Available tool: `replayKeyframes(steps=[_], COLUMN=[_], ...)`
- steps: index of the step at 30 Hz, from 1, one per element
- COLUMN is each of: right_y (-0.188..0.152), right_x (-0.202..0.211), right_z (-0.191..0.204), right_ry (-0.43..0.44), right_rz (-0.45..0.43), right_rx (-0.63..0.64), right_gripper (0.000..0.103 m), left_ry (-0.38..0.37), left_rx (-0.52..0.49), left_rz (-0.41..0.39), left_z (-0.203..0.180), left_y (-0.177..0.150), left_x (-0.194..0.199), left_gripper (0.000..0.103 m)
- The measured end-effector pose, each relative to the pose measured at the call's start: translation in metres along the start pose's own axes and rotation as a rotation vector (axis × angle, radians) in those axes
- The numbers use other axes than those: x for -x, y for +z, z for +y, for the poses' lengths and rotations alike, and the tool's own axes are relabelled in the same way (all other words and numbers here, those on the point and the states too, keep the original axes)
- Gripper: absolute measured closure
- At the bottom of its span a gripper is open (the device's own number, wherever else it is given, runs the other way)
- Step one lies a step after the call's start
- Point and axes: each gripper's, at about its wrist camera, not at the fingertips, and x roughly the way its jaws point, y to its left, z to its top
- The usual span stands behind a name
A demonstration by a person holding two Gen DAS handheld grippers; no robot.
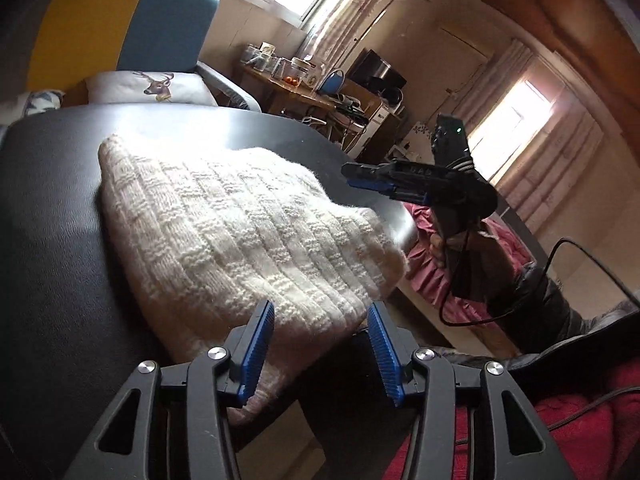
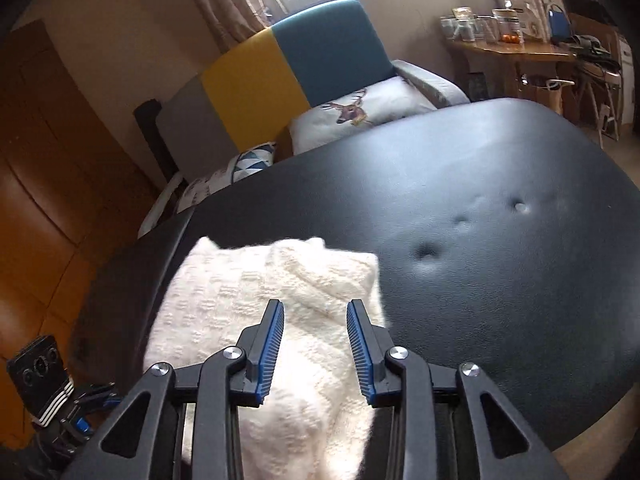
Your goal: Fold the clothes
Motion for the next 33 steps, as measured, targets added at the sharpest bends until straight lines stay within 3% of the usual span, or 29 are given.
replayKeyframes(steps=[7, 9, 12, 17, 21, 23, 28, 30, 33], right_y=[-0.023, -0.030, -0.041, -0.047, -0.049, -0.049, -0.052, -0.052, -0.053], right_x=[-0.043, -0.059, -0.080, -0.085, -0.084, -0.082, -0.080, -0.080, -0.079], right_z=[0.058, 0.063, 0.062, 0.059, 0.058, 0.054, 0.053, 0.052, 0.050], right_ry=[0.064, 0.010, -0.139, -0.178, -0.166, -0.144, -0.126, -0.121, -0.106], right_rz=[0.149, 0.200, 0.282, 0.272, 0.254, 0.237, 0.215, 0.214, 0.209], right_rx=[0.122, 0.149, 0.214, 0.243, 0.246, 0.226, 0.221, 0.222, 0.212], right_gripper=[0.070, 0.070, 0.073, 0.072, 0.072, 0.072, 0.072, 0.072, 0.072], left_ry=[0.039, 0.041, 0.017, 0.002, -0.045, -0.097, -0.091, -0.069, -0.106], left_rx=[-0.130, -0.152, -0.190, -0.247, -0.167, -0.108, 0.186, 0.328, 0.477], left_rz=[0.180, 0.233, 0.293, 0.337, 0.344, 0.283, 0.012, -0.028, -0.004], left_z=[0.008, 0.008, 0.008, 0.007, 0.012, 0.019, 0.083, 0.119, 0.165], left_y=[-0.003, -0.006, -0.015, -0.030, -0.021, -0.010, 0.031, 0.048, 0.068], left_x=[-0.035, -0.042, -0.042, -0.040, -0.025, -0.007, 0.031, 0.031, 0.016], left_gripper=[0.049, 0.048, 0.048, 0.048, 0.051, 0.051, 0.045, 0.045, 0.044])
